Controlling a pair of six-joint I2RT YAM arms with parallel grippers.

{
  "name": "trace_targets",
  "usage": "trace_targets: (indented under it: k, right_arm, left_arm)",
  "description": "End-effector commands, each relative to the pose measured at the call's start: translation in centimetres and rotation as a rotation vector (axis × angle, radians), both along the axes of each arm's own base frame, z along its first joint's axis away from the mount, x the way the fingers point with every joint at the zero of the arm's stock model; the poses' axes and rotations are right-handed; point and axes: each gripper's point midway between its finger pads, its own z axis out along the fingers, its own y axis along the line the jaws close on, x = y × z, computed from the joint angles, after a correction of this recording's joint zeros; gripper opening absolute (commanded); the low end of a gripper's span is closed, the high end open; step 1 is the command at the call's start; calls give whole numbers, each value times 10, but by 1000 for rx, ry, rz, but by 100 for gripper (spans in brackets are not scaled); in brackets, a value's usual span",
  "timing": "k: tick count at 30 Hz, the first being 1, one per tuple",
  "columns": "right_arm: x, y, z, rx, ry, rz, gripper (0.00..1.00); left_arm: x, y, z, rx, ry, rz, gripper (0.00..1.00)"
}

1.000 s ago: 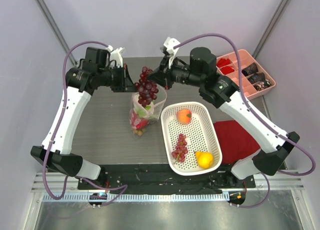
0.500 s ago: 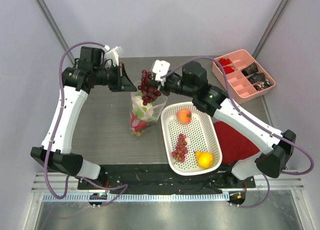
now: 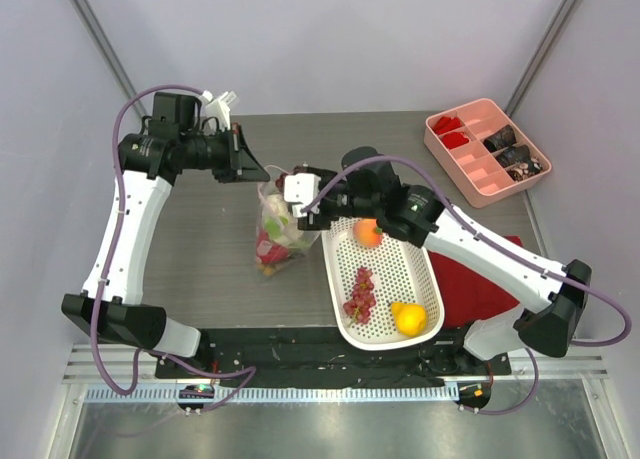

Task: Place the food in the zip-top bag and seal the zipper
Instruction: Place the fake fruit in the zipper food storage bag.

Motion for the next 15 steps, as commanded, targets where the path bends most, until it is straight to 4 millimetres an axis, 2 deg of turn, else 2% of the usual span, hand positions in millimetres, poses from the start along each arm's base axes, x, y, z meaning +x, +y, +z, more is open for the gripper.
trace_targets:
  k: [1,3,7,12,14,15]
  right_arm:
    - [-2,-17,61,101,11,-96,76]
    - [-1,-26,79,174,77,-178,78]
    - [0,-46,74,219,170,-310,76]
    - [15,-64,30,191,324,-477,72]
    - [24,-70,20,189,363,-507,71]
    - [35,-80,16,202,394,-550,71]
  left_arm:
    - [-2,-3,19,-62,-39,-23,0]
    - [-2,-4,20,-66,-42,-24,0]
    - [-2,-4,20,-70,-46,-22,0]
    - [-1,-4,20,-72,-53,-21,0]
    - [-2,-4,21,-73,-54,-23,0]
    - [-3,-4,22,-71,-57,-22,0]
